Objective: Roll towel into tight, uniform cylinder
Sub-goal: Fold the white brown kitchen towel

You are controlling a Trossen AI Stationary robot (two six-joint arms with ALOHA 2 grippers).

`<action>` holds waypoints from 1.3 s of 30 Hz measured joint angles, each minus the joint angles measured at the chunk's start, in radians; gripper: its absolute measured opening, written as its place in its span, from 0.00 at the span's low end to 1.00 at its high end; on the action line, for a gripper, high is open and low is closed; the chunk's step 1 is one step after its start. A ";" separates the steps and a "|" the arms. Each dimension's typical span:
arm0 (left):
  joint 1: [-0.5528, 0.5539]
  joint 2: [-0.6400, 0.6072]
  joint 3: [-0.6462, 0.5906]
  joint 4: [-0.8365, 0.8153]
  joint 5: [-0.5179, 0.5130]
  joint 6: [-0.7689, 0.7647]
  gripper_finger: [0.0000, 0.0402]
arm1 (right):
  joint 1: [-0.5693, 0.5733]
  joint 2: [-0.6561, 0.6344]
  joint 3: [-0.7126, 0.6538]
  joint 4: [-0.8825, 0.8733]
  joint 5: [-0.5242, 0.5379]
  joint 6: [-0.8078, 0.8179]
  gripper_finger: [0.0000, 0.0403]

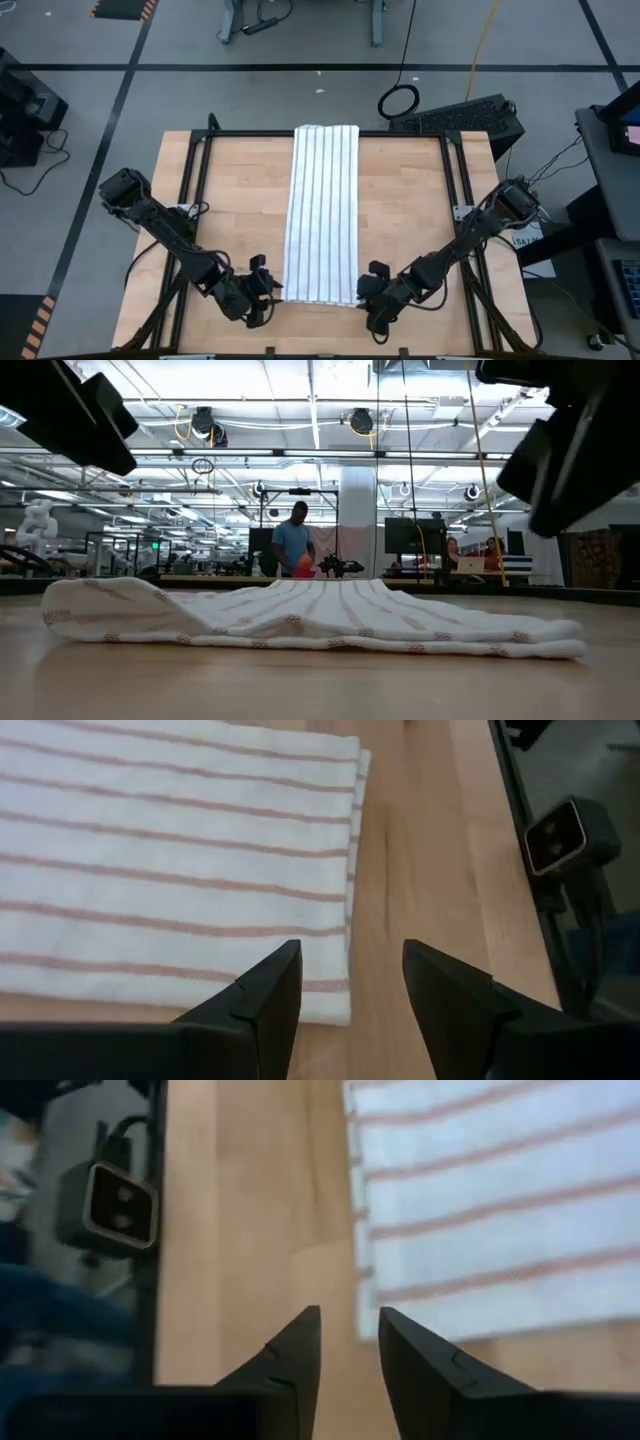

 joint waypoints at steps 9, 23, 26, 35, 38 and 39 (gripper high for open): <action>0.008 0.023 0.000 0.084 -0.009 0.136 0.45 | 0.004 0.075 0.000 -0.004 0.006 -0.001 0.37; 0.011 0.190 0.000 0.191 -0.006 0.153 0.45 | 0.004 0.086 0.000 0.006 0.005 0.024 0.31; 0.011 0.207 0.000 0.194 -0.001 0.153 0.45 | 0.004 0.086 0.000 0.006 0.004 0.025 0.28; 0.021 0.220 0.000 0.180 -0.022 0.162 0.42 | 0.004 0.086 0.000 0.007 0.003 0.038 0.24; 0.029 0.222 0.000 0.182 -0.016 0.178 0.38 | 0.004 0.086 0.000 0.011 0.008 0.049 0.24; 0.032 0.225 0.000 0.187 -0.010 0.187 0.37 | 0.004 0.086 0.000 0.016 0.008 0.049 0.24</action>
